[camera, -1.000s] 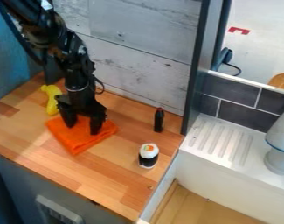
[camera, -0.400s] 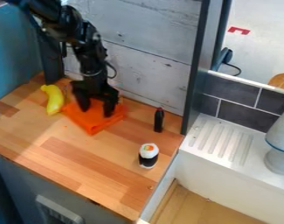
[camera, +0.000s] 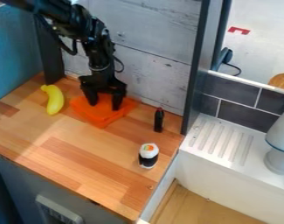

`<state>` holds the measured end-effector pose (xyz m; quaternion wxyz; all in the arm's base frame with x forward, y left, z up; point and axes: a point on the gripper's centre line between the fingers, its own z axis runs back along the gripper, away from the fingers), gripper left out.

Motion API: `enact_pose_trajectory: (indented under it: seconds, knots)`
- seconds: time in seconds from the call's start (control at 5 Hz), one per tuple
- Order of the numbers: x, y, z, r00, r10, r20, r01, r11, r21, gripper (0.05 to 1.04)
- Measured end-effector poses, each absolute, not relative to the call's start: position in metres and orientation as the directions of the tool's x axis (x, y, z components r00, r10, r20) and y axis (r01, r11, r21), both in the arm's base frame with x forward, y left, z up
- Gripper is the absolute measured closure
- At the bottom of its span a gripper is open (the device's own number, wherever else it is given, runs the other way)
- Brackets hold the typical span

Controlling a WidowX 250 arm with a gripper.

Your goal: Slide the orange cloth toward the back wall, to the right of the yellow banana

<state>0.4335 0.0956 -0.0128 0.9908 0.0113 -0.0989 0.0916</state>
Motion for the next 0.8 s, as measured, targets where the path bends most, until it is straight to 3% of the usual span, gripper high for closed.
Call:
enact_pose_trajectory:
  seconds: [0.2, 0.4, 0.6, 0.8]
  knots:
    - [0.433, 0.092, -0.012, 0.961, 0.200, 0.192, -0.205, 0.979, 0.004, 0.083]
    - [0.432, 0.087, 0.011, 0.941, 0.251, 0.229, -0.258, 0.966, 0.004, 0.083]
    - [0.427, 0.087, 0.061, 0.890, 0.331, 0.313, -0.341, 0.940, -0.022, 0.083]
    - [0.408, 0.081, 0.091, 0.858, 0.393, 0.331, -0.401, 0.915, -0.049, 0.083]
